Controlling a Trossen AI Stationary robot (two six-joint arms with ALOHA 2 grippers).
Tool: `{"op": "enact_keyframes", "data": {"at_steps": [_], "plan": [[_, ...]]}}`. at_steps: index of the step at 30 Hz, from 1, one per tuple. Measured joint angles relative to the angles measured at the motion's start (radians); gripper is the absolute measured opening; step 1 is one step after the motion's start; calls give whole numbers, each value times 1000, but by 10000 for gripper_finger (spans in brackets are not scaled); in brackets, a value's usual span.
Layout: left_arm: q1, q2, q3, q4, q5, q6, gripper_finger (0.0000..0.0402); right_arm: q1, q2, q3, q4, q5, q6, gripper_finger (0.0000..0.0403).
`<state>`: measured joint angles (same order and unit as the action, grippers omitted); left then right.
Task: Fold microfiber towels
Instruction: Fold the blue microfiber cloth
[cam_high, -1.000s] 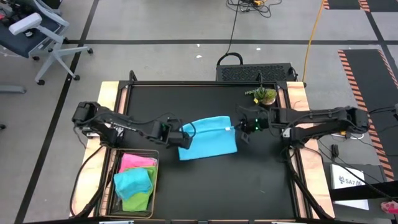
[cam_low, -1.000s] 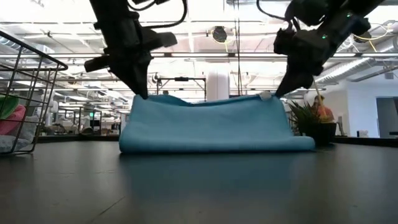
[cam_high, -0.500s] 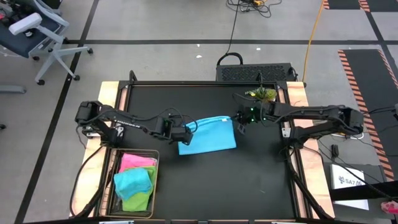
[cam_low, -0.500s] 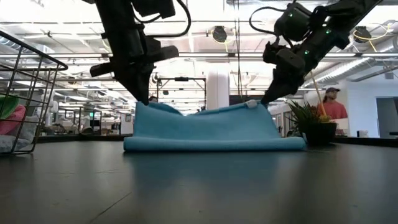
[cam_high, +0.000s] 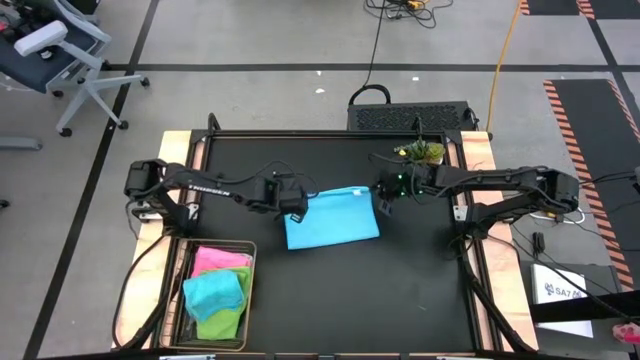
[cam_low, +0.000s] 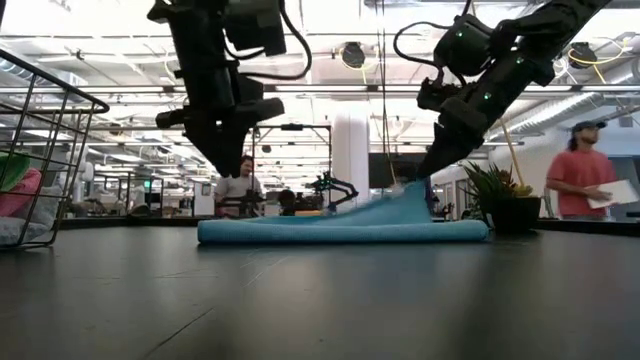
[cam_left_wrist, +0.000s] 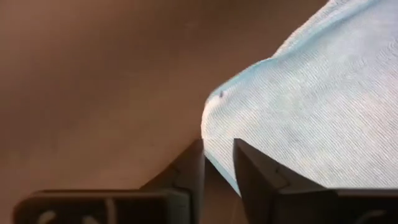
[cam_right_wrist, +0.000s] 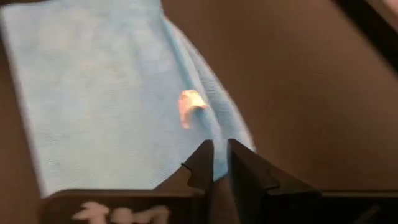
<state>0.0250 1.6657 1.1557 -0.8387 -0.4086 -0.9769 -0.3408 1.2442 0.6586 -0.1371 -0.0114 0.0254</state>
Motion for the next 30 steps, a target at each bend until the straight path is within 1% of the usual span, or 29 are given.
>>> {"op": "enact_keyframes", "data": {"at_steps": [6, 8, 11, 13, 15, 17, 19, 21, 23, 25, 28, 30], "plan": [[40, 11, 0, -8, -6, 23, 141, 0, 0, 0, 3, 129, -12, 89], [45, 11, 0, -6, -8, 22, 150, 0, -10, 0, 3, 133, -11, 101], [29, 2, 0, 30, 27, 23, 152, 9, -32, 0, 5, 21, 55, 107], [1, 2, 0, 70, 64, 23, 150, 32, -45, 0, -1, -73, 119, 106], [-41, 4, 0, 107, 75, 23, 145, 69, -49, 0, -24, -143, 161, 99], [-86, 20, 0, 169, 74, 20, 139, 118, -48, 0, -51, -176, 196, 89], [-133, 29, -1, 191, 62, 8, 132, 179, -44, 0, -66, -175, 229, 75], [-176, 46, 1, 232, 24, -11, 122, 237, -36, 0, -75, -173, 259, 55], [-214, 58, 1, 225, 7, -36, 104, 290, -33, -2, -76, -165, 290, 27], [-238, 87, -1, 236, -1, -38, 79, 335, -23, 1, -62, -103, 305, 7], [-261, 129, 0, 236, 2, -18, 28, 386, -7, -2, -60, 8, 328, 7], [-264, 161, 0, 294, 19, 8, 8, 405, 1, 0, -58, 57, 351, 2]]}}
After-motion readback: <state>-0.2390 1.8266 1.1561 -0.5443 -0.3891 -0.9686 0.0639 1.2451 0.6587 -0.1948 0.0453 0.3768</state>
